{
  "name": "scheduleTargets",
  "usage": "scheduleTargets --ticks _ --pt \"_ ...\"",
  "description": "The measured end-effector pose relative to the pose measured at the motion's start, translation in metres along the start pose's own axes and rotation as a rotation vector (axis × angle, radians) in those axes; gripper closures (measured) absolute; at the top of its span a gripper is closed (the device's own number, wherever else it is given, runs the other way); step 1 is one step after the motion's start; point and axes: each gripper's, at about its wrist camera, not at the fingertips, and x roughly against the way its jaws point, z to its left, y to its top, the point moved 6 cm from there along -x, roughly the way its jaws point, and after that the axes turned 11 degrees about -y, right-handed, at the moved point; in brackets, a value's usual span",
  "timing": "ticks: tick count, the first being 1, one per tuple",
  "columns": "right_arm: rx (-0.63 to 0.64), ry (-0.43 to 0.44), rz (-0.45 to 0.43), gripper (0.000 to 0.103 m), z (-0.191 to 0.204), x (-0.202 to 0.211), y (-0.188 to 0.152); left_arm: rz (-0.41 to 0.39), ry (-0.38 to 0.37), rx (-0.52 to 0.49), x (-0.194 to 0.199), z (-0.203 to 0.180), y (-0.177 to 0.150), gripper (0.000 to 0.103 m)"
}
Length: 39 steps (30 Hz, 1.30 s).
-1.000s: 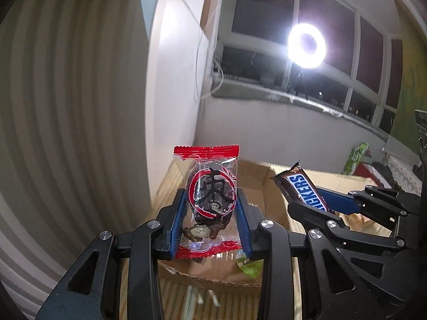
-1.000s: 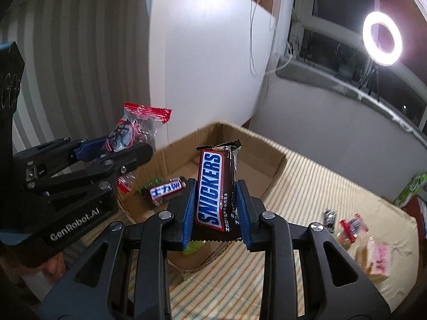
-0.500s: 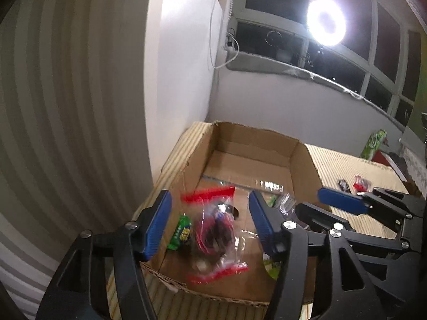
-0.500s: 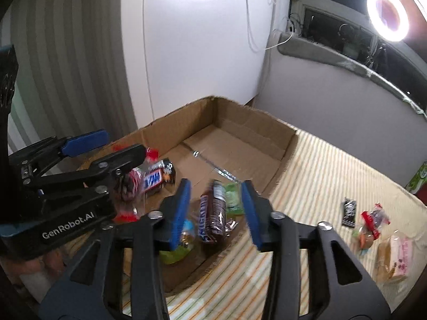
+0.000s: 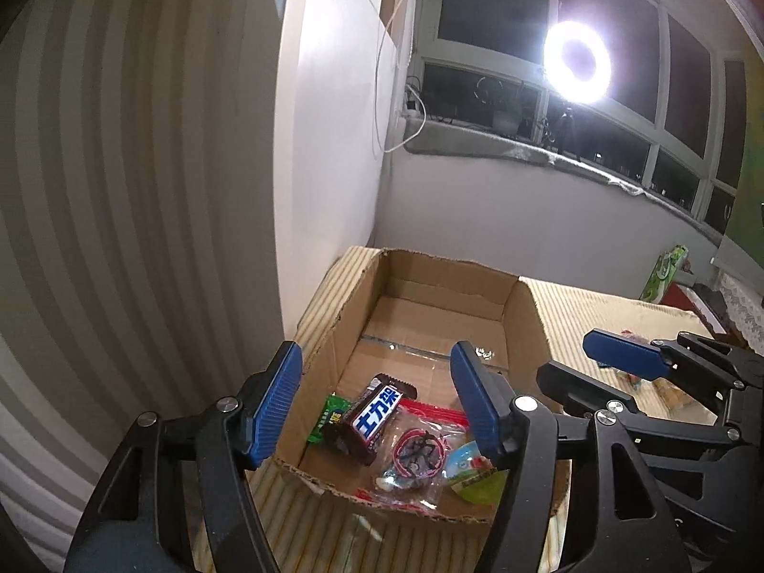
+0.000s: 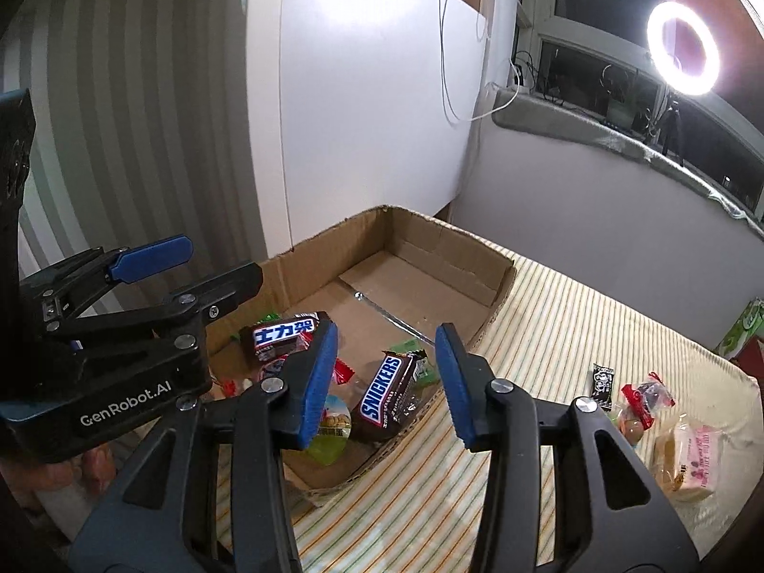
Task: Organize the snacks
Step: 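Move both tools back over the remaining candies and bread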
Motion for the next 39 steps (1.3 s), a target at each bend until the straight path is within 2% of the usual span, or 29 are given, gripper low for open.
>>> scheduleTargets --ticks 9,16,20,26,31,34,39 --pt "-0.019 0.015 -0.016 0.058 -0.004 0.009 -0.003 -0.009 0.017 -0.016 0.008 -0.004 0.003 0.038" --pt "-0.086 0.005 -0.015 0.057 -0.042 0.012 -0.019 0.015 0.018 -0.055 -0.003 -0.027 0.001 0.037" --pt "-0.155 -0.025 -0.013 0.049 -0.084 0.017 -0.035 0.036 0.001 -0.104 -0.017 -0.059 0.001 0.036" --pt "-0.268 -0.111 -0.009 0.049 -0.16 0.036 -0.071 0.073 -0.054 -0.189 -0.04 -0.124 -0.003 0.036" --pt "-0.354 -0.211 0.012 0.049 -0.224 0.059 -0.106 0.1 -0.139 -0.259 -0.054 -0.188 -0.013 0.036" --pt "-0.379 -0.239 0.006 0.048 -0.242 0.073 -0.117 0.108 -0.174 -0.303 -0.055 -0.216 -0.02 0.036" --pt "-0.387 -0.247 -0.007 0.048 -0.246 0.087 -0.123 0.107 -0.182 -0.32 -0.049 -0.226 -0.022 0.036"
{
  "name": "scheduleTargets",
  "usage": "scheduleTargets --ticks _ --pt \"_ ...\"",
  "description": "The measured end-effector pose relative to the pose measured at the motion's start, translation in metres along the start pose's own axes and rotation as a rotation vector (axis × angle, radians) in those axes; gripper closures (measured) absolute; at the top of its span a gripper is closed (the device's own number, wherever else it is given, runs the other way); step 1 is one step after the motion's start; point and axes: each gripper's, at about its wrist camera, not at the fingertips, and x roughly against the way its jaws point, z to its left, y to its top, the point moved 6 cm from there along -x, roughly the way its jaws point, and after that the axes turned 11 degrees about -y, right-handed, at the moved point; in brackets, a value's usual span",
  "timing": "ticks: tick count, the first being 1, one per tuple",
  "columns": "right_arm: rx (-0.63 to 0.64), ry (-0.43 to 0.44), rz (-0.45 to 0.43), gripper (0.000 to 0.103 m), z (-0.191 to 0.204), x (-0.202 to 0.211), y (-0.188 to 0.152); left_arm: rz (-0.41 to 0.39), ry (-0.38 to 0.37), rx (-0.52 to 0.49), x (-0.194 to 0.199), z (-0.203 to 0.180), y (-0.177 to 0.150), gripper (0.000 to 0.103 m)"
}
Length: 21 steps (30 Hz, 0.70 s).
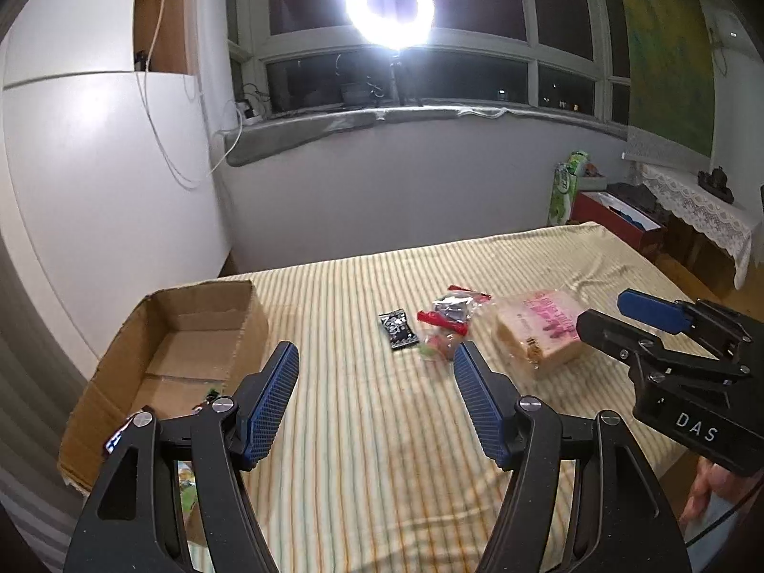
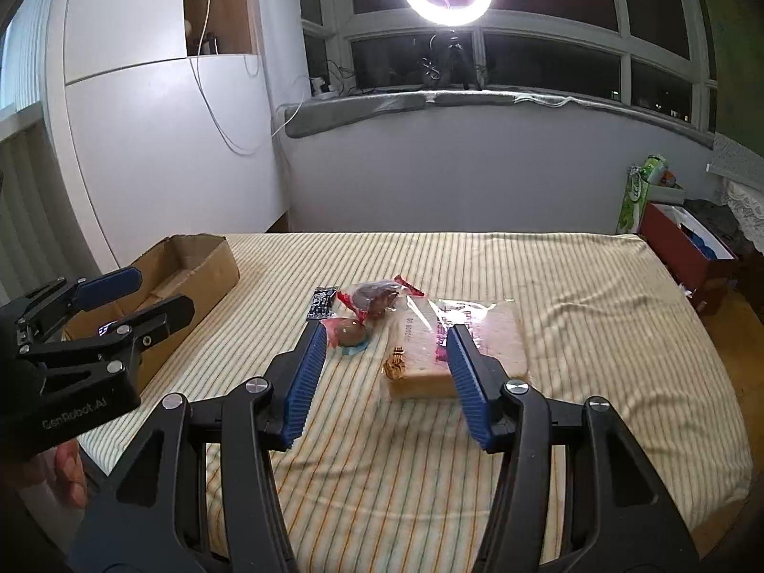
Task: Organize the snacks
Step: 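Move both tools back over the remaining candies and bread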
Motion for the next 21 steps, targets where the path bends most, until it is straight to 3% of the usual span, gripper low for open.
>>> scheduleTargets --ticks 12,21 --pt "0.04 0.004 0.017 0.048 0.015 -0.018 0.004 -0.009 -0.012 0.01 0.001 0.003 0.0 0.036" --pt "0.065 0.005 0.068 0.048 0.02 -0.091 0.023 0.054 -0.04 0.071 -0.064 0.026 0.003 0.036"
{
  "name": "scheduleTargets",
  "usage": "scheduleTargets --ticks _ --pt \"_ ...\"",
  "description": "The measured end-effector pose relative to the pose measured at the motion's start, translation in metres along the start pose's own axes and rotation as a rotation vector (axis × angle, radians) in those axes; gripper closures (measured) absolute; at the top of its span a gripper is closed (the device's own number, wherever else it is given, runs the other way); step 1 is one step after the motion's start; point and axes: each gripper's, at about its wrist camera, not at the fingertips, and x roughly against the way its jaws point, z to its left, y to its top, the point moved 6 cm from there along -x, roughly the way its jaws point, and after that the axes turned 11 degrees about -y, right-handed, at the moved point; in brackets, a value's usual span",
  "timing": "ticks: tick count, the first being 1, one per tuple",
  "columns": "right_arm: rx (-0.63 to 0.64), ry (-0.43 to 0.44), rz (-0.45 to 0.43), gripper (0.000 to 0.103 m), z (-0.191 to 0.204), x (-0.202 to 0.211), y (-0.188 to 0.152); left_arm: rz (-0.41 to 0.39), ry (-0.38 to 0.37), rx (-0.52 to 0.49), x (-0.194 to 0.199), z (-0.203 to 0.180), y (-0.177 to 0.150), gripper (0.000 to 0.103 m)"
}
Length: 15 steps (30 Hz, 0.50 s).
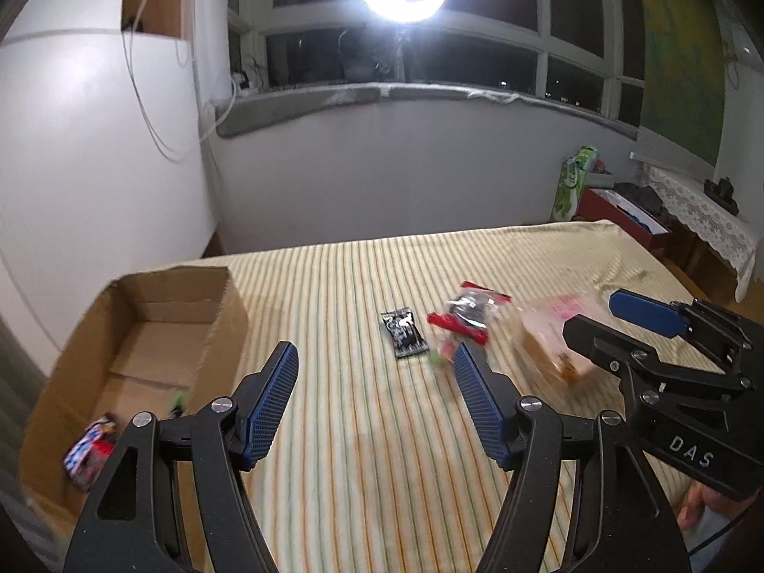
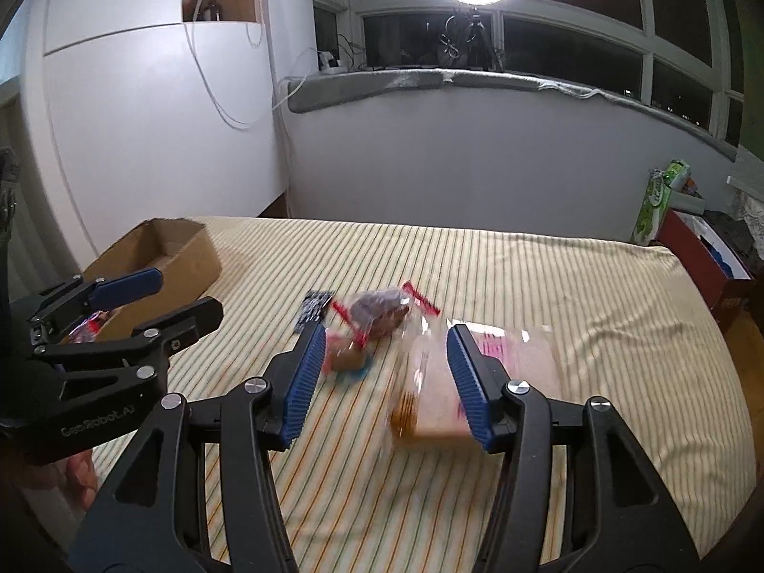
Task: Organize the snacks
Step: 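Move both tools back over the remaining candies and bread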
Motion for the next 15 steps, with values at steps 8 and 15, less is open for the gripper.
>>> scheduleTargets --ticks 8,15 --pt "0.001 0.001 0.016 0.048 0.003 -0.037 0.021 -0.004 0.013 0.05 -0.044 0.027 0.029 0.036" --pt "0.025 0.043 0.122 0.029 0.018 -0.067 0.019 0.016 0.017 0.065 -0.045 0.035 0.025 0.036"
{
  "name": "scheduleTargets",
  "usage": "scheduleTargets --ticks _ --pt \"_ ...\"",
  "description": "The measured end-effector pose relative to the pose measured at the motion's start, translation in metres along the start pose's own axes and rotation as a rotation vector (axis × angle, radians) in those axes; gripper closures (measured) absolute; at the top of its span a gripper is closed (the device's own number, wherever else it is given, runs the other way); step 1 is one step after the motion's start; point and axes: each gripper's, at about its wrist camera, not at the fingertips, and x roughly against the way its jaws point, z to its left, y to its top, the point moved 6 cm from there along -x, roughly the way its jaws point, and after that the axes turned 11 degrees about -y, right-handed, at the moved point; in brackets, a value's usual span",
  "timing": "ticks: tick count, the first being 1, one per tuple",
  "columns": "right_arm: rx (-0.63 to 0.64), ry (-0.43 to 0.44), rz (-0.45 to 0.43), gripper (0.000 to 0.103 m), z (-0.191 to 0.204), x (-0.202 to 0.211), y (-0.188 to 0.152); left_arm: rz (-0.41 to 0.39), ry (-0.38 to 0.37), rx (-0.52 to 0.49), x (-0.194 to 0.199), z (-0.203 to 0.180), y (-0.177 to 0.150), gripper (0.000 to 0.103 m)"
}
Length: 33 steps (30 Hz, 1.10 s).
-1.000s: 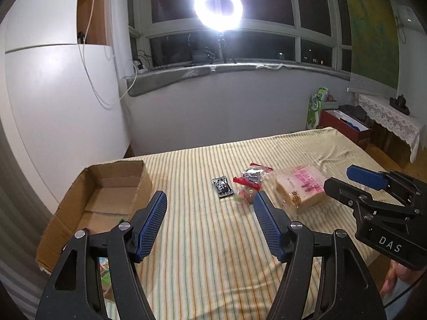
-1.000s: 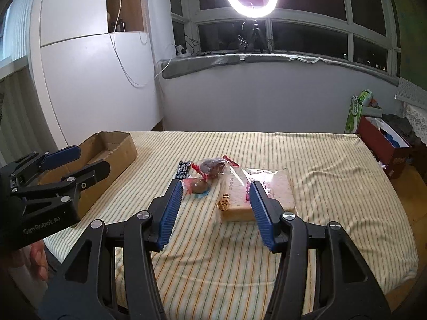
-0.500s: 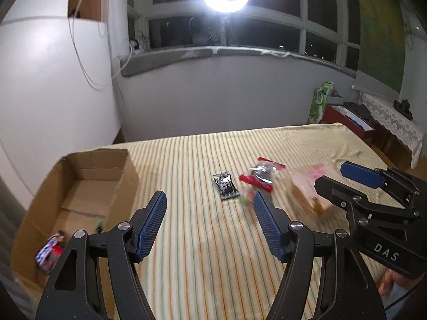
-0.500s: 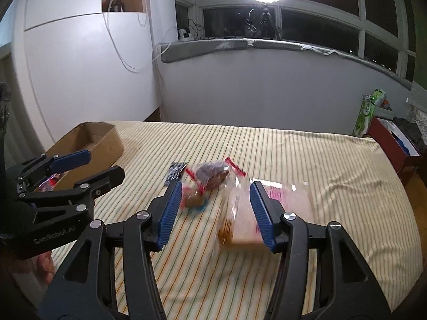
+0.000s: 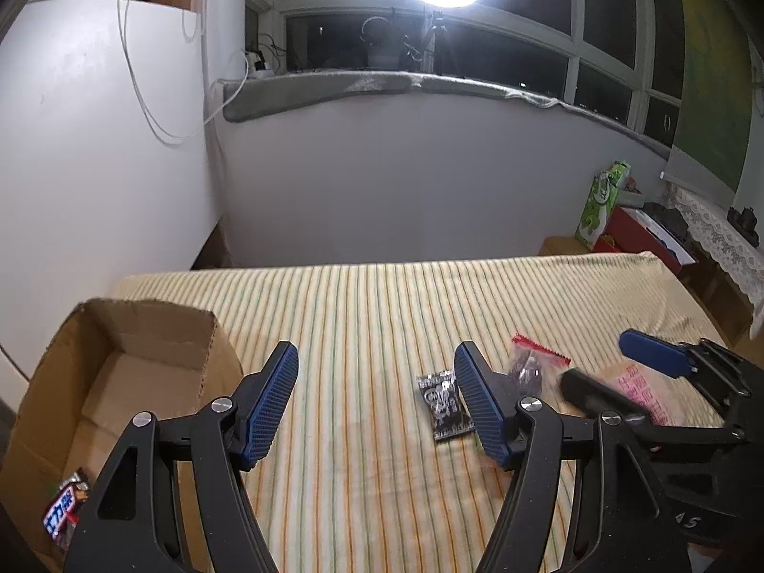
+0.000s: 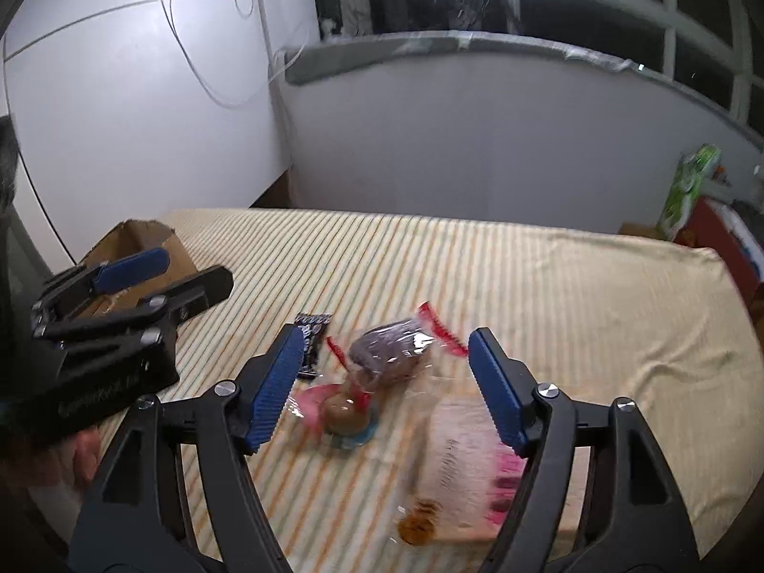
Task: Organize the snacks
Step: 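Move both tools back over the remaining candies and bread, then grasp the black candy packet with the left tool while the right tool grasps a red-wrapped candy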
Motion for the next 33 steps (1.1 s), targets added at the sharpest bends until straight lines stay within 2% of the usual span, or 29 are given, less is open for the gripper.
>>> scheduleTargets --ticks 1,3,6,11,12,17,21,24,25,26,27,28,29,33 --pt "0.011 -0.015 0.023 0.029 0.0 -0.007 0.0 0.013 0.031 0.011 -0.001 0.004 -0.004 0.036" --pt "0.026 -0.021 0.057 0.029 0.001 -0.021 0.002 0.048 0.048 0.028 -0.006 0.01 -0.009 0.036" --pt "0.049 -0.021 0.14 0.029 0.001 -0.045 -0.001 0.081 0.031 0.06 -0.008 0.015 -0.02 0.035" --pt "0.068 -0.01 0.159 0.026 0.0 -0.058 -0.002 0.132 -0.002 0.063 -0.019 0.013 -0.034 0.032" --pt "0.069 -0.012 0.16 0.027 -0.003 -0.06 -0.003 0.138 -0.007 0.062 -0.022 0.011 -0.035 0.032" --pt "0.016 0.06 0.137 0.05 -0.026 -0.055 -0.004 0.208 -0.041 0.076 -0.048 0.004 -0.04 0.032" --pt "-0.043 0.078 0.104 0.053 -0.045 -0.047 -0.005 0.241 -0.05 0.054 -0.065 -0.01 -0.039 0.031" --pt "-0.083 0.093 0.064 0.053 -0.057 -0.035 -0.002 0.245 -0.018 0.014 -0.072 -0.019 -0.04 0.032" --pt "-0.095 0.089 0.047 0.053 -0.059 -0.03 0.001 0.241 -0.022 0.014 -0.073 -0.019 -0.039 0.039" --pt "-0.108 0.088 0.027 0.053 -0.066 -0.023 0.003 0.234 -0.019 0.014 -0.074 -0.018 -0.038 0.052" --pt "-0.117 0.088 0.013 0.053 -0.069 -0.019 0.006 0.228 -0.013 0.016 -0.075 -0.017 -0.036 0.059" --pt "-0.13 0.085 -0.007 0.053 -0.074 -0.014 0.008 0.224 -0.014 0.019 -0.074 -0.016 -0.035 0.072" --pt "-0.131 0.082 -0.011 0.053 -0.077 -0.01 0.01 0.222 -0.016 0.02 -0.074 -0.014 -0.034 0.08" --pt "-0.129 0.051 -0.034 0.053 -0.085 0.004 0.01 0.216 -0.031 0.017 -0.073 -0.012 -0.033 0.082"
